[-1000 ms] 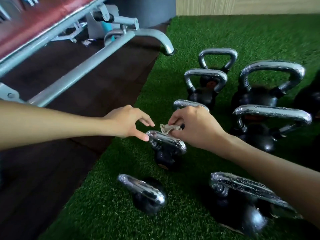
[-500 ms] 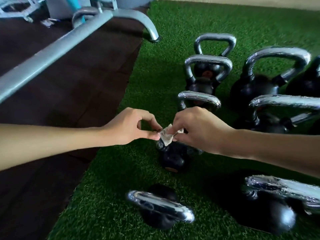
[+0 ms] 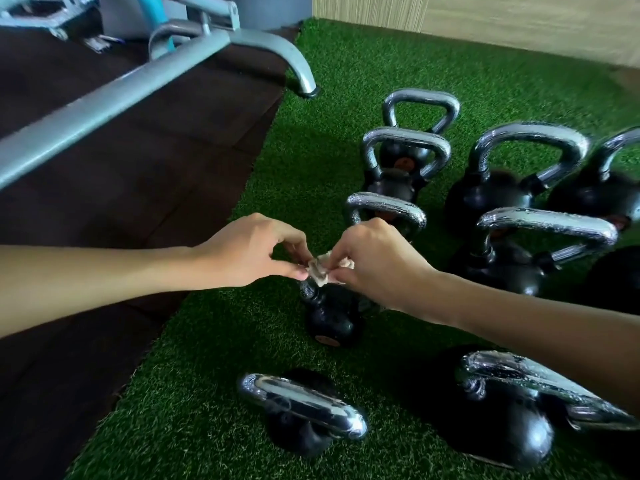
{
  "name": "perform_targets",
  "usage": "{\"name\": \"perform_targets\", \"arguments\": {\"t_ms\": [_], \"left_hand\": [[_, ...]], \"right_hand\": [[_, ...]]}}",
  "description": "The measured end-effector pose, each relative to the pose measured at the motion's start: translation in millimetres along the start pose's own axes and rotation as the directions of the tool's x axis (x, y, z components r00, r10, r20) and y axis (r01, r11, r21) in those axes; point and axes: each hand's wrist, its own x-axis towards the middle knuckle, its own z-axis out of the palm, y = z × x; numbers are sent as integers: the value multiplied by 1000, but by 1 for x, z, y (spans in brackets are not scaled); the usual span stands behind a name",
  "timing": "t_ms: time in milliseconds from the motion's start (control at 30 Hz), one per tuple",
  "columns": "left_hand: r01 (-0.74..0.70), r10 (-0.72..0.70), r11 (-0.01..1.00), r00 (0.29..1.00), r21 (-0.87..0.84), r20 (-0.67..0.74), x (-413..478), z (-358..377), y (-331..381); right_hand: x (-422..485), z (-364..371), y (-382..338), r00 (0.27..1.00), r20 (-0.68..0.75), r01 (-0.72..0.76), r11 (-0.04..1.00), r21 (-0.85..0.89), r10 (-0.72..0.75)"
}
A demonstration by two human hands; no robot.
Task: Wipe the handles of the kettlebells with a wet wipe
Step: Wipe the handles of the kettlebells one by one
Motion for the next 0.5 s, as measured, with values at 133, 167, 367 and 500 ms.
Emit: {"name": "perform_targets", "arguments": {"t_ms": [133,167,367,500], "left_hand": [[-23,22,1000,1000,-15,-20,1,6,4],[-24,24,1000,999,-13,-21,2,7,3],[-2,4,999,999,54,-33,-1,6,-3],[-32,35,998,997,57,-66,-3,10,-3]], "right_hand": [[-33,-3,30,997,-37,-66,997,-28,65],[-40,-4,34,996,-45,-81,996,-23,79],[-23,0,13,997,-72,9,1000,20,-8],[-46,-2,29,989,-104,-97,994,41,101]]}}
